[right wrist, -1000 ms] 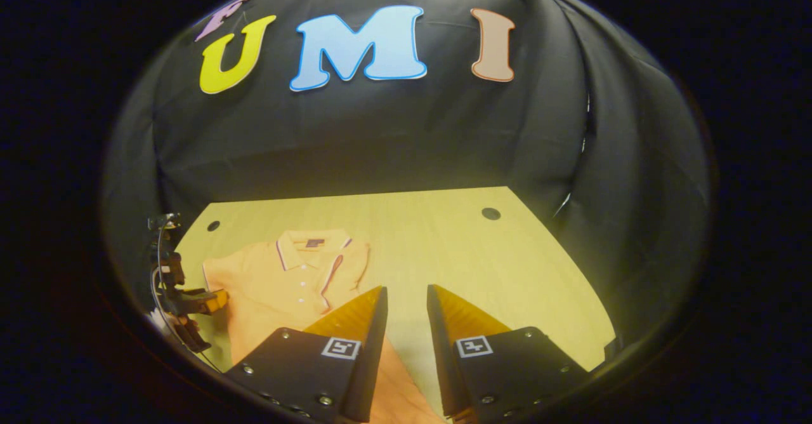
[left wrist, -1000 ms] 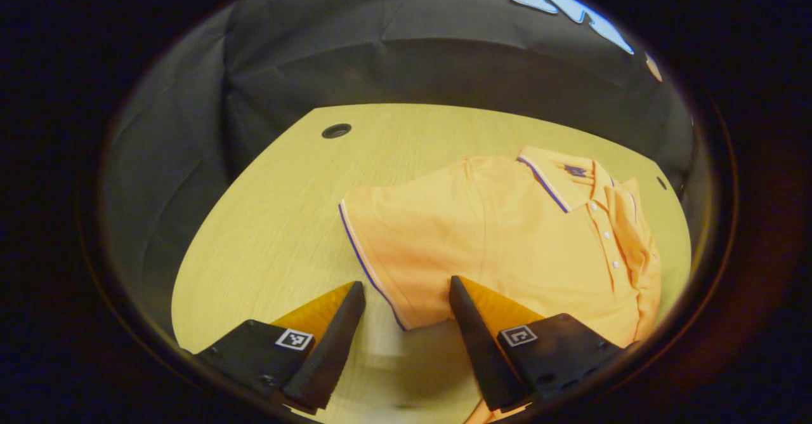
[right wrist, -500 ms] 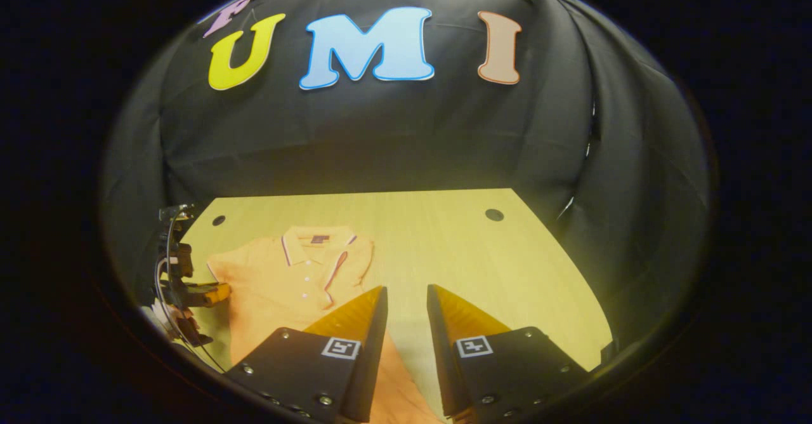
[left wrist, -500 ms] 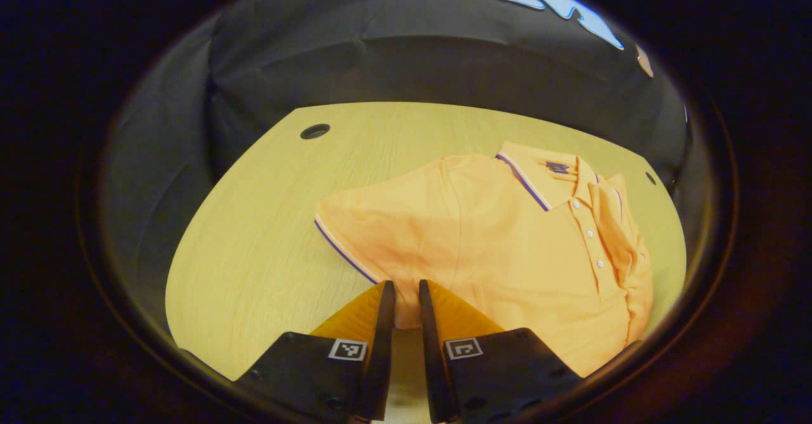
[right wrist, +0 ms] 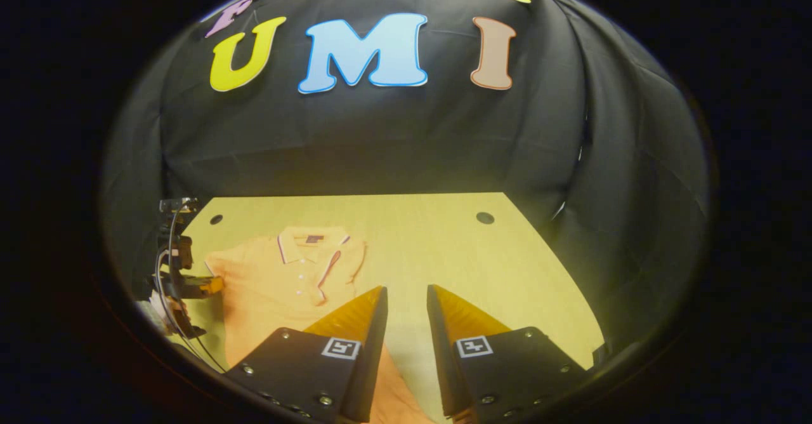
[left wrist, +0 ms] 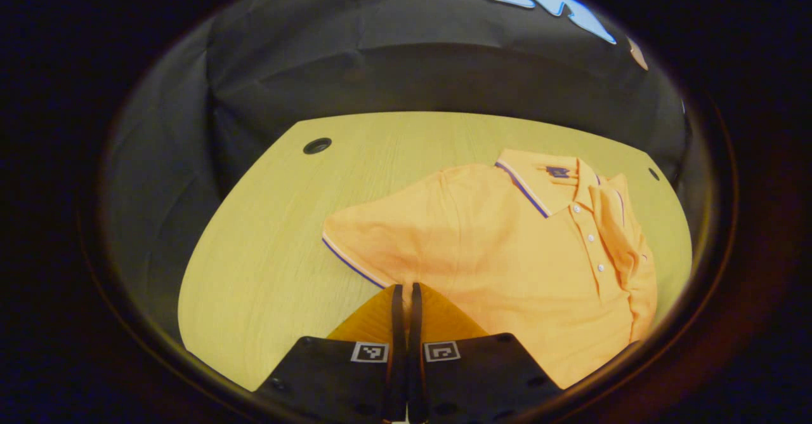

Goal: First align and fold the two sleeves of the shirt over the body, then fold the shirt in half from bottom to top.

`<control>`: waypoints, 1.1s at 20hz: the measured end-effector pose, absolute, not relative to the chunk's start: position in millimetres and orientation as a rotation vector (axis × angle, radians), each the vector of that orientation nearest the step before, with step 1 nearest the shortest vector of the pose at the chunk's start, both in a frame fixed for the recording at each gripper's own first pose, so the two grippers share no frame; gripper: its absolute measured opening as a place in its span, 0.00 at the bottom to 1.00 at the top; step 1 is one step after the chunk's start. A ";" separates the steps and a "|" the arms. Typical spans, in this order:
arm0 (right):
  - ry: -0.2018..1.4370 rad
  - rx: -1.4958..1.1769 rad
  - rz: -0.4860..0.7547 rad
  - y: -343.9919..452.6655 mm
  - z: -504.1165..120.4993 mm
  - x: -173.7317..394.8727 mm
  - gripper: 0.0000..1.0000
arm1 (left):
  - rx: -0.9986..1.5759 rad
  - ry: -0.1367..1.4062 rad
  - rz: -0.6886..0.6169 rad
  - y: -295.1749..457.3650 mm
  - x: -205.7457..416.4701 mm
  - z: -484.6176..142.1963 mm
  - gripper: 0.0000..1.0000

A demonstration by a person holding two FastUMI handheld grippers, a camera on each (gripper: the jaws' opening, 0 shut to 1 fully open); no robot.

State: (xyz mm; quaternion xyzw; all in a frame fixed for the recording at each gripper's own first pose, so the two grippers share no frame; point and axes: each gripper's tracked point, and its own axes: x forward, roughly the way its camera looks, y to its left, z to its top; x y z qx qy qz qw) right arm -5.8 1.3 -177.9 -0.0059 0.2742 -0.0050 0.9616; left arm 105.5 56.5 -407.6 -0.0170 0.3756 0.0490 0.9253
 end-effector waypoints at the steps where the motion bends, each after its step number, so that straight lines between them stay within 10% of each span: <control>1: 0.558 -0.005 -0.013 0.6 -180.1 -6.9 0.40 | -0.023 0.749 0.087 51.9 110.0 -398.6 0.06; 12: 0.557 0.032 -0.052 -14.4 -184.7 -16.1 0.40 | 0.152 0.611 -0.209 -88.1 131.8 -331.6 0.06; 22: 0.579 0.074 -0.152 -58.7 -191.6 -42.4 0.40 | 0.250 0.719 -0.333 -152.6 124.0 -391.3 0.07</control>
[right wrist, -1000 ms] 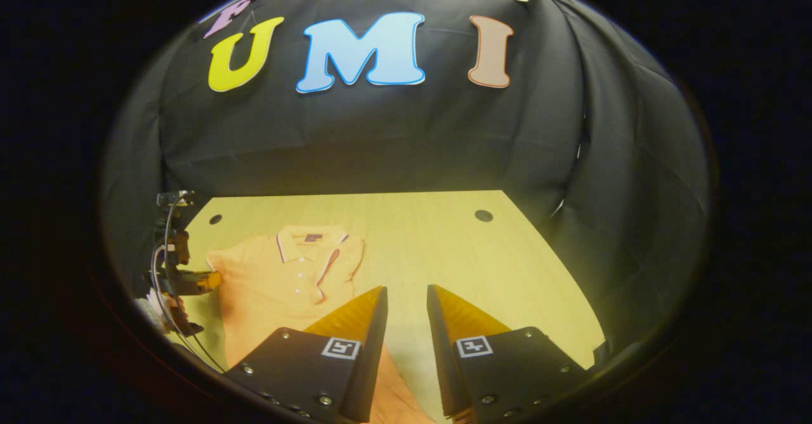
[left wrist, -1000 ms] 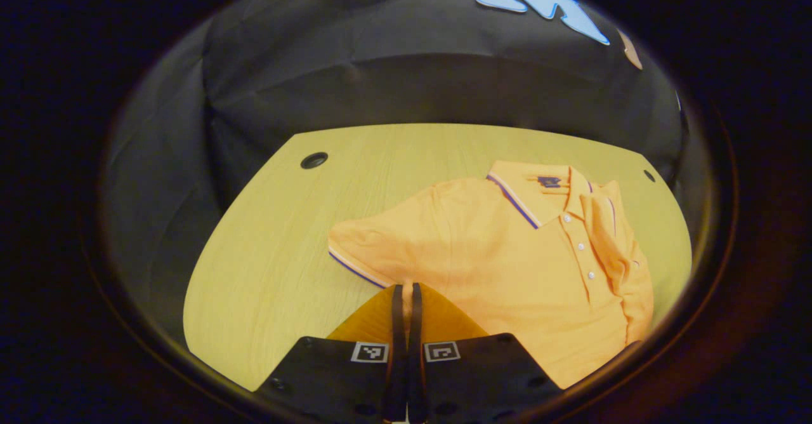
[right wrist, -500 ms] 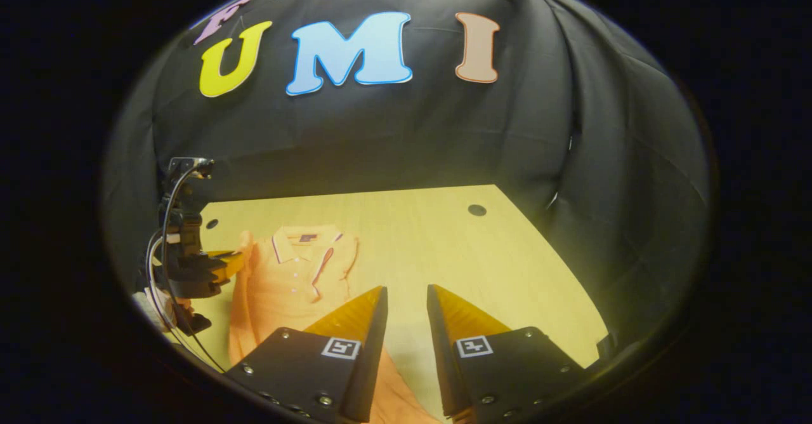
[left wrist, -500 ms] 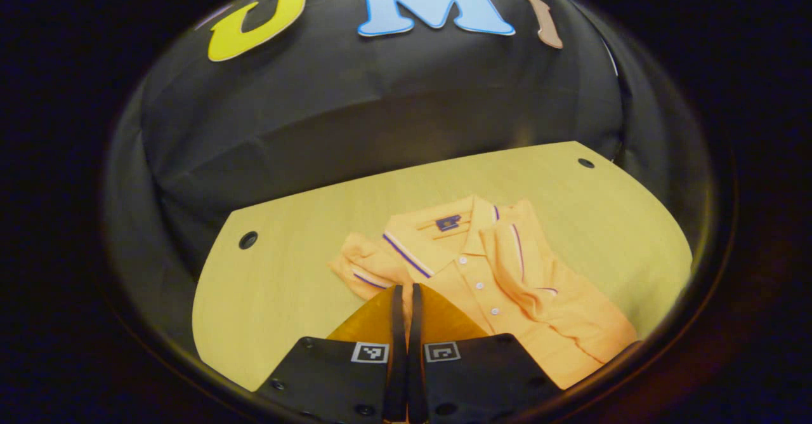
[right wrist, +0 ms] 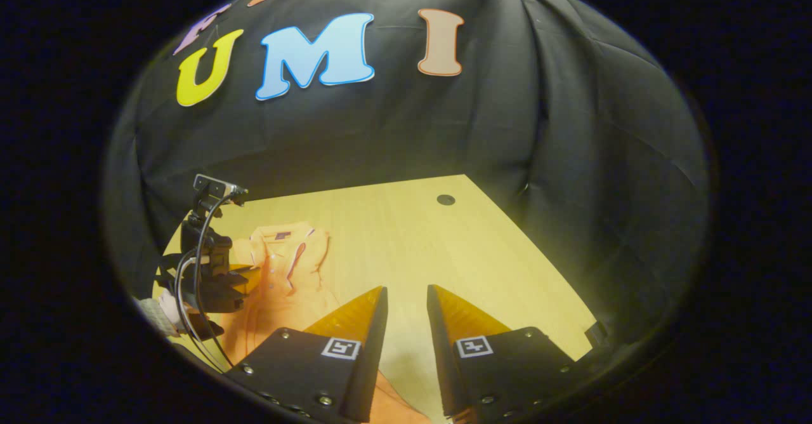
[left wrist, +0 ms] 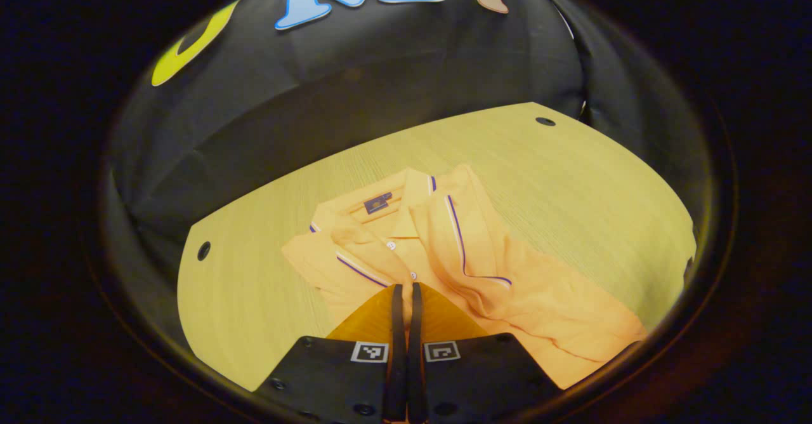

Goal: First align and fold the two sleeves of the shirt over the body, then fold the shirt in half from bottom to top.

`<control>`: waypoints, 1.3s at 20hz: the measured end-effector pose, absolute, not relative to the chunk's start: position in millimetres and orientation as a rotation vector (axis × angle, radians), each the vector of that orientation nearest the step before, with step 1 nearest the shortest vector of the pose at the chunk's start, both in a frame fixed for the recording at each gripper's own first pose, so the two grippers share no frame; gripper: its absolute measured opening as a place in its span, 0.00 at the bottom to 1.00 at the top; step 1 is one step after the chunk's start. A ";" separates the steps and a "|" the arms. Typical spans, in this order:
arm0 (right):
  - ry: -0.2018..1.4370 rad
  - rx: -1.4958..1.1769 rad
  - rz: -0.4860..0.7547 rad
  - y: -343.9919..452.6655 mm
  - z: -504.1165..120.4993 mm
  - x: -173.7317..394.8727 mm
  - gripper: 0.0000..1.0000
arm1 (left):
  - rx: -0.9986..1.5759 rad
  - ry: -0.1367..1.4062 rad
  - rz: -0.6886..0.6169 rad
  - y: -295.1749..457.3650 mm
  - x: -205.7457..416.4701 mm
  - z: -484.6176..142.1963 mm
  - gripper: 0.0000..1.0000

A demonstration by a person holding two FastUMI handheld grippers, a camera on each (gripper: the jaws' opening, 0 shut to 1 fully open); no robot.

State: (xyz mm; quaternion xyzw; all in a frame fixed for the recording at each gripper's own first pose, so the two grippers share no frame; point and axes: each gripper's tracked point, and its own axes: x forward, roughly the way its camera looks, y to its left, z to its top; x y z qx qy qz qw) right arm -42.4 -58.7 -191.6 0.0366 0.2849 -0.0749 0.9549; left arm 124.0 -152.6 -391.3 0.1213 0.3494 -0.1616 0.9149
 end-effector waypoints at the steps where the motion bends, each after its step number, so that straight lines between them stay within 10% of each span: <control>1: 0.583 0.078 -0.155 -61.7 -193.1 -44.3 0.40 | 0.239 0.734 -0.337 -154.0 121.2 -395.5 0.06; 5: 0.597 0.084 -0.144 -62.8 -197.7 -43.7 0.41 | 0.201 0.760 -0.354 -155.1 116.9 -401.4 0.24; 8: 0.595 0.081 -0.122 -56.3 -196.7 -40.6 0.40 | 0.176 0.761 -0.351 -152.0 113.0 -396.2 0.72; 11: 0.594 0.076 -0.099 -50.0 -197.1 -38.8 0.40 | 0.152 0.737 -0.343 -145.5 109.3 -383.5 0.94; 26: 0.702 -0.003 0.195 6.6 -231.6 -43.1 0.39 | 0.027 0.694 -0.205 -45.0 -8.7 -312.7 0.96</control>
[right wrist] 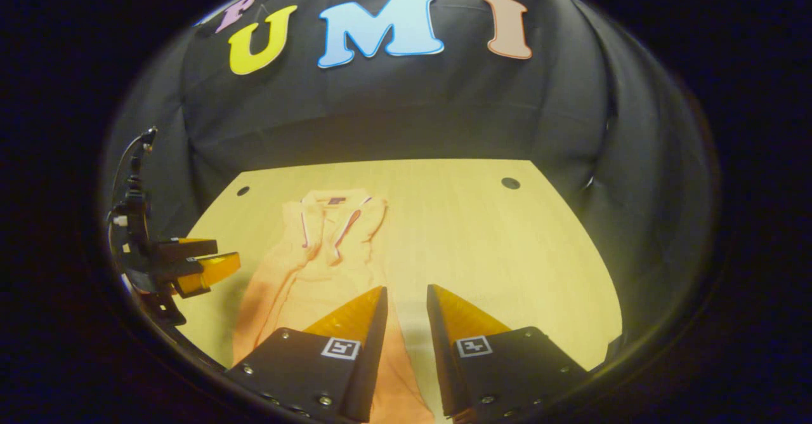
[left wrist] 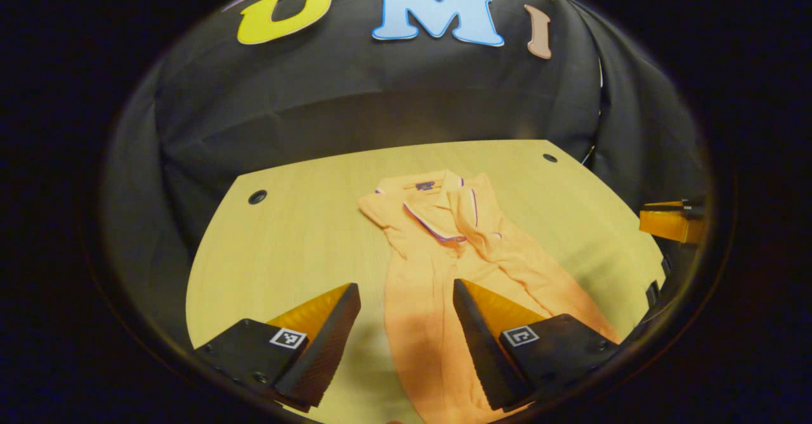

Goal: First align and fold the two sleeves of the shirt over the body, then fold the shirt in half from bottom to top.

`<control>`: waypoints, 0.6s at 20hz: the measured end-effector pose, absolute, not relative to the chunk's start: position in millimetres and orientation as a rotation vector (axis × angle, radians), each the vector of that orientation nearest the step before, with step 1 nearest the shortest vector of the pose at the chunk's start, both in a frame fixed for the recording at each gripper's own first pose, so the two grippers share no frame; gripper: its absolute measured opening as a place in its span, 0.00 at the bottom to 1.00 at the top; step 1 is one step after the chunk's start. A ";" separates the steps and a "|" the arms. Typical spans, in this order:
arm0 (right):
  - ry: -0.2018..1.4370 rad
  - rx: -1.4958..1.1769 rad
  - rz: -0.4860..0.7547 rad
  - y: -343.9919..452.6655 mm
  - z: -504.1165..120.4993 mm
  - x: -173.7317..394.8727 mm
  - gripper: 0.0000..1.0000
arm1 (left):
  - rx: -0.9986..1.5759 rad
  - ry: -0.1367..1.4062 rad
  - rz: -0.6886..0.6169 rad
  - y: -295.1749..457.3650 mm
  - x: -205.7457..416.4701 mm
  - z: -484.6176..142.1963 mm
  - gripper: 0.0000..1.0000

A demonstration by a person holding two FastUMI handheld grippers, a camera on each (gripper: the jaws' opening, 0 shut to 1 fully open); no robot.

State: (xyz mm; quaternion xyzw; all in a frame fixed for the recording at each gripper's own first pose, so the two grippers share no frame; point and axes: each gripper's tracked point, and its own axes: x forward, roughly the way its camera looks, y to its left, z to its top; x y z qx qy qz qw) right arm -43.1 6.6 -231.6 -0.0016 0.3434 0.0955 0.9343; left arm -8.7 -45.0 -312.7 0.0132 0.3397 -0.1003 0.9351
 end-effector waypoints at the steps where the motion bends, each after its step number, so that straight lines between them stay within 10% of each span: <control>1: 0.719 -0.019 0.218 11.0 -237.7 -46.5 0.39 | 0.019 0.705 -0.192 -39.1 -21.5 -314.6 0.96; 4: 0.772 -0.048 0.302 24.4 -252.6 -62.9 0.43 | -0.002 0.753 -0.188 -33.7 -59.4 -323.1 0.95; 6: 0.817 -0.068 0.341 28.1 -263.6 -75.1 0.85 | -0.009 0.785 -0.180 -31.1 -81.2 -331.9 0.97; 12: 0.986 -0.092 0.376 31.8 -304.7 -118.4 0.86 | -0.035 0.898 -0.186 -36.9 -139.7 -360.6 0.95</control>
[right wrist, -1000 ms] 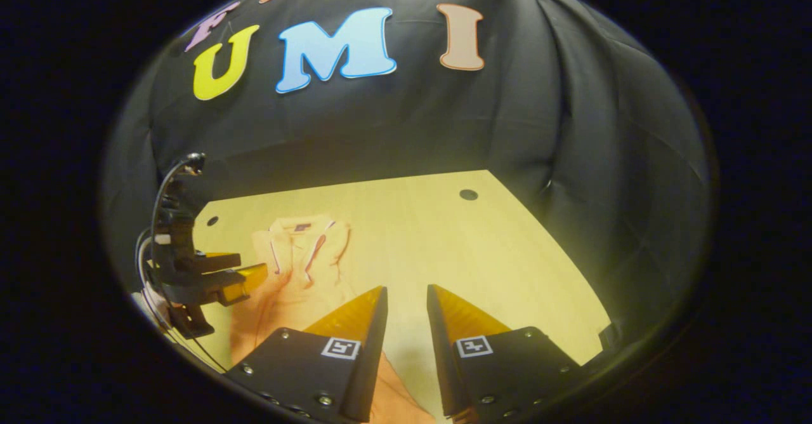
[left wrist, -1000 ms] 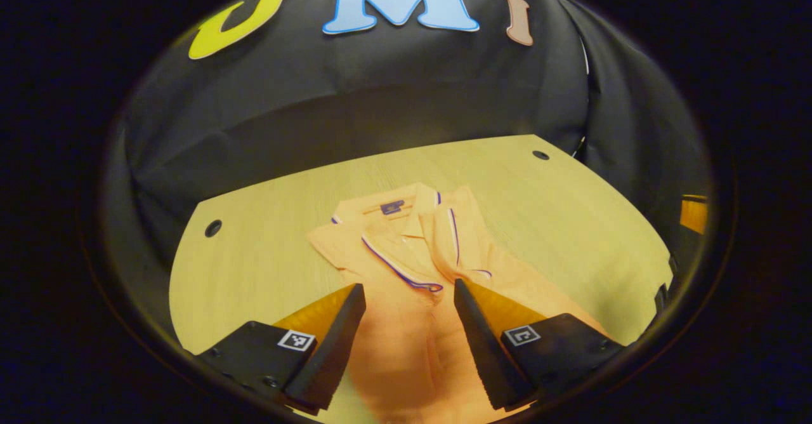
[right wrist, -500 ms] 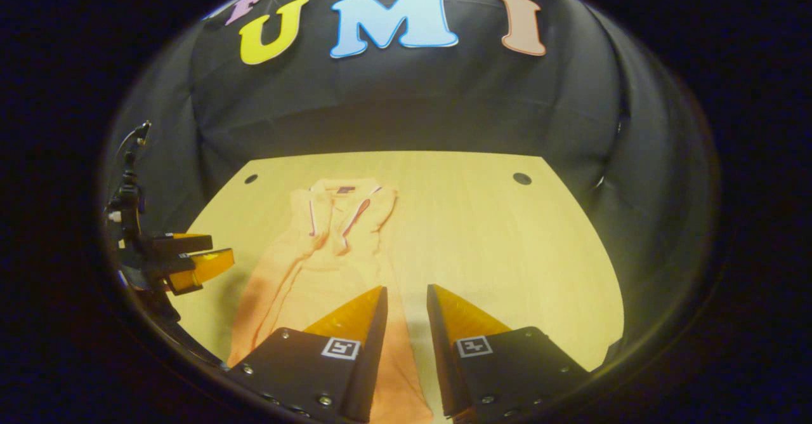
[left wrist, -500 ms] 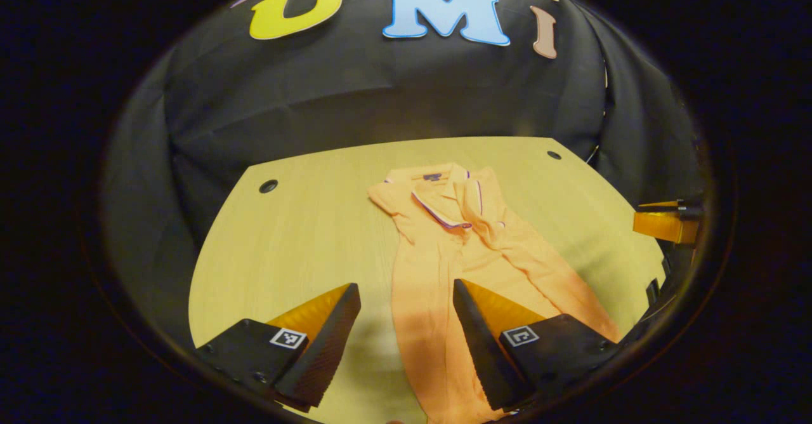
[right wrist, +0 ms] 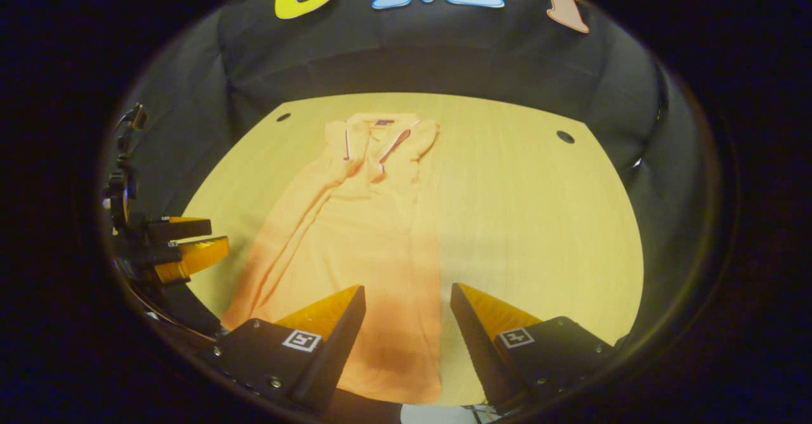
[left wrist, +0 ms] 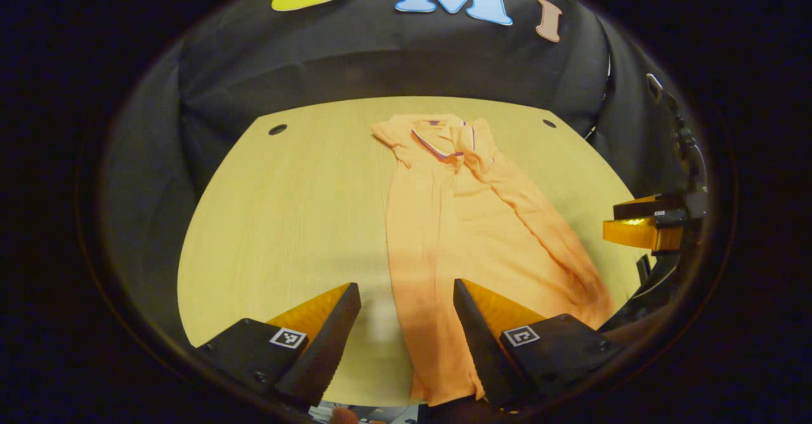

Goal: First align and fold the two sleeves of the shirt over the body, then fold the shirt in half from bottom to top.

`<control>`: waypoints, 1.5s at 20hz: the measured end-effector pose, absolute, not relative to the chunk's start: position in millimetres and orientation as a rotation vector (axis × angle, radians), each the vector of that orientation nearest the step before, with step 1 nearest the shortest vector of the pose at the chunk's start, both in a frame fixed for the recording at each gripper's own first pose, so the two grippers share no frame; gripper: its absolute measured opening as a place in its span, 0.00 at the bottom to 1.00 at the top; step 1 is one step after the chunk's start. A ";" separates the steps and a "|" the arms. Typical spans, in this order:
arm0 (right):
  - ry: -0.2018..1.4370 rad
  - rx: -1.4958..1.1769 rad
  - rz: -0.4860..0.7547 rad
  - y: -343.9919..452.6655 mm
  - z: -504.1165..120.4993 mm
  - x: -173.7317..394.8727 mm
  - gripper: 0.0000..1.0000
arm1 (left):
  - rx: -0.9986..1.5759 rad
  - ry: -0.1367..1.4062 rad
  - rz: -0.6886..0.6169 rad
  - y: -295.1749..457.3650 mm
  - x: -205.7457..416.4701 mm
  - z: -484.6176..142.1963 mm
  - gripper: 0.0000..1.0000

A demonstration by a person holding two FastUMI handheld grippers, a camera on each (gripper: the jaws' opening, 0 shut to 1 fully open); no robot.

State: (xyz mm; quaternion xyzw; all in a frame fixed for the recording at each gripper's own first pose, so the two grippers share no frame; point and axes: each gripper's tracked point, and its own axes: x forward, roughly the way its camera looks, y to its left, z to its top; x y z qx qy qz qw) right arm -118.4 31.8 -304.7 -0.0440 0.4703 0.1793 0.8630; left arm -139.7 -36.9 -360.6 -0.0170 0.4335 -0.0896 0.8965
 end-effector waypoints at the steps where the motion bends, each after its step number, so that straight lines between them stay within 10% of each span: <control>1: 1.020 -0.098 0.382 31.1 -311.5 -126.2 0.86 | -0.038 0.923 -0.190 -39.9 -148.3 -368.5 0.97; 30: 1.529 -0.291 0.324 0.3 -394.4 -220.5 0.90 | 0.140 1.450 -0.229 -51.7 -231.2 -449.8 0.97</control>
